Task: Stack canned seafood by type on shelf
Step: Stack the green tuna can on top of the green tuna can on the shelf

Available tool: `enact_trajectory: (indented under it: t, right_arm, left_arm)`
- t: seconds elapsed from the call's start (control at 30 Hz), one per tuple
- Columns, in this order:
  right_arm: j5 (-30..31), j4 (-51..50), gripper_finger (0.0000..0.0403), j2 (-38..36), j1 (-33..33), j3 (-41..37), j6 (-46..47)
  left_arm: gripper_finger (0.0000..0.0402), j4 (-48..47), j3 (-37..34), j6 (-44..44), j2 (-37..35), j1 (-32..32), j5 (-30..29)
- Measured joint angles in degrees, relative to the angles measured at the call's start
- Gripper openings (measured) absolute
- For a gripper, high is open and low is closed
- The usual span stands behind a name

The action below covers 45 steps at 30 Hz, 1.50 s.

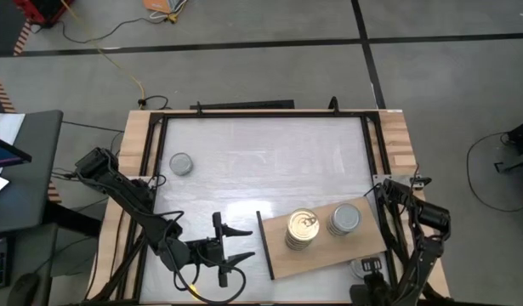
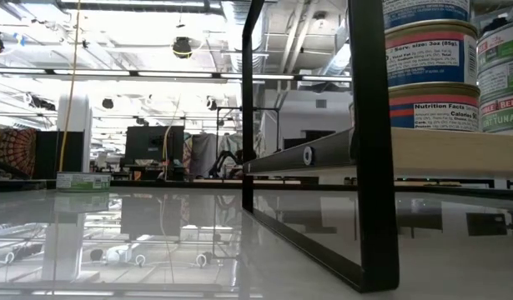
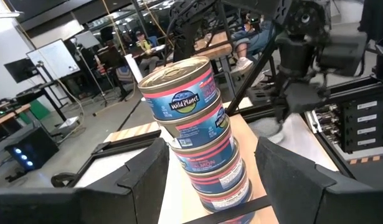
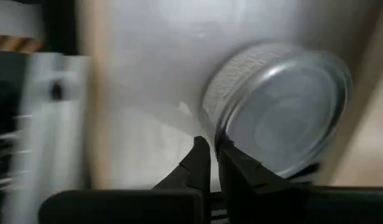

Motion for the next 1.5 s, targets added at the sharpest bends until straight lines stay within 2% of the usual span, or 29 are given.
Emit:
enact_trajectory:
  t: [0.17, 0.53, 0.7, 0.87, 1.03, 1.3, 1.4, 1.5]
  right_arm:
    - [-1.9, 0.83, 0.0055, 0.11, 0.17, 3.45, 0.43]
    - [-4.89, -2.84, 0.0055, 0.11, -1.37, 5.89, 1.55]
    - [-0.8, -7.11, 0.0056, 0.03, -2.76, 8.59, 4.83]
    - [1.0, -3.13, 0.0064, 0.0, -6.51, 8.42, 11.85]
    - [-0.72, -0.83, 0.0103, 0.0, -10.23, 8.42, 20.84]
    - [-6.96, 0.04, 0.0233, 0.0, -12.97, 8.38, 38.66]
    - [-8.73, 0.29, 0.0247, 0.87, -13.21, 8.38, 43.21]
    - [-11.26, 0.27, 0.0239, 3.07, -13.2, 8.36, 44.13]
  left_arm:
    - [0.0228, -0.09, 0.0, -0.25, 0.02, 0.0, 0.0]
    - [0.0228, -0.55, 0.0, -0.71, 0.02, 0.0, 0.61]
    - [0.0228, 1.79, 0.0, -0.65, 0.02, 0.22, 2.47]
    - [0.0228, 10.6, 0.0, 4.54, 0.02, 1.94, 5.18]
    - [0.0228, 10.22, 2.04, 9.86, -0.11, 1.76, 5.54]
    - [0.0228, 8.16, 3.06, 16.79, -0.15, -0.33, 6.24]
    - [0.0228, 8.09, 3.06, 19.34, -0.15, -0.33, 6.4]
    - [0.0228, 8.16, 3.06, 21.07, -0.15, 0.24, 7.67]
